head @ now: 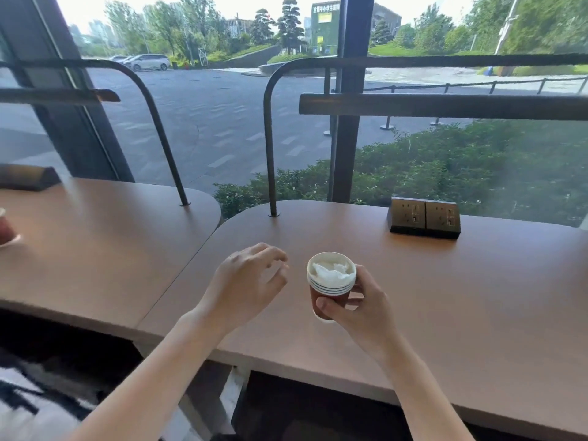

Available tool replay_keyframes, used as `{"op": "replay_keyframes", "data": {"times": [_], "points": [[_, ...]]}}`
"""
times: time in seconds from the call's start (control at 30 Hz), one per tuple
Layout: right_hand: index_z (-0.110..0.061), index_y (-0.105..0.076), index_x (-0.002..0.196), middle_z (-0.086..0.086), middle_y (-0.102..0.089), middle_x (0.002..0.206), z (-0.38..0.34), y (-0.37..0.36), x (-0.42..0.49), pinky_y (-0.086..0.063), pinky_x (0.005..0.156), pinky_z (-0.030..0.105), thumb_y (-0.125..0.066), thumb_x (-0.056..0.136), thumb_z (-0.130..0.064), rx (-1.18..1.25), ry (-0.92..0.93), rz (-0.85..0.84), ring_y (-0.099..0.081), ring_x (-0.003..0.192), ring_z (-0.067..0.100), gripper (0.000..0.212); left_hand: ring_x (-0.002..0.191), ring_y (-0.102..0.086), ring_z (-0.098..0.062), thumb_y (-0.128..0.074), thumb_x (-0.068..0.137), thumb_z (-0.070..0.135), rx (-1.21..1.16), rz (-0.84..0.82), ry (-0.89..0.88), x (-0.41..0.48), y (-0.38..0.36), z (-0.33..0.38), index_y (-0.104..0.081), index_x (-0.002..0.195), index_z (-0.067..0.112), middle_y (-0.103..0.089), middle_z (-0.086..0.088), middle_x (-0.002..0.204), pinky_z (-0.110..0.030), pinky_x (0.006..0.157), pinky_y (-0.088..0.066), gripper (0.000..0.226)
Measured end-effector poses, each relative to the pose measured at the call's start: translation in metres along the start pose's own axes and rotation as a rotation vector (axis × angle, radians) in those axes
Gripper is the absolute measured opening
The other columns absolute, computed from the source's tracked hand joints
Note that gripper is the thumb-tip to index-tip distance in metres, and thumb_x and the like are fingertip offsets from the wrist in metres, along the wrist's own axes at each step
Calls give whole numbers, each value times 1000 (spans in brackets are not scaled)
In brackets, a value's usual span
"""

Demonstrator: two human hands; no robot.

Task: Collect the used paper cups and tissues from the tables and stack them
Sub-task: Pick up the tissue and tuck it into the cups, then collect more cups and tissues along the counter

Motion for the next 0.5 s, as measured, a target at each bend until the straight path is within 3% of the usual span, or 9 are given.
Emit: {"op": "replay_keyframes", "data": {"times": [0.1,0.2,0.5], "points": [[-48,-59,112,-33,-69,106,-16,-48,6,-54,76,11,-91,75,-20,26,20,-115,-66,99,-5,56,93,-67,-11,-40,92,51,228,-52,80,-22,19,-46,-67,112,30,-69,13,109,-33,83,-51,40],[-47,-60,111,-34,-69,103,-39,-97,9,-52,75,10,-90,75,-19,41,49,-225,-66,96,-7,54,95,-67,-16,-36,90,51,296,-40,186,-48,48,-85,-67,113,28,-70,9,108,-34,82,-51,46],[-43,-62,115,-26,-73,103,-127,-258,-19,-56,82,19,-88,75,-27,41,157,-501,-68,98,-2,50,101,-64,-14,-57,93,36,296,146,453,-173,152,-188,-67,116,22,-68,10,112,-35,89,-51,29]]}}
Point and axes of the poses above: each hand's wrist, its own x-axis towards the middle knuckle, its own y-axis out of the back of the hand, z = x × y, the point moved 9 cm from there along x, towards the middle knuckle
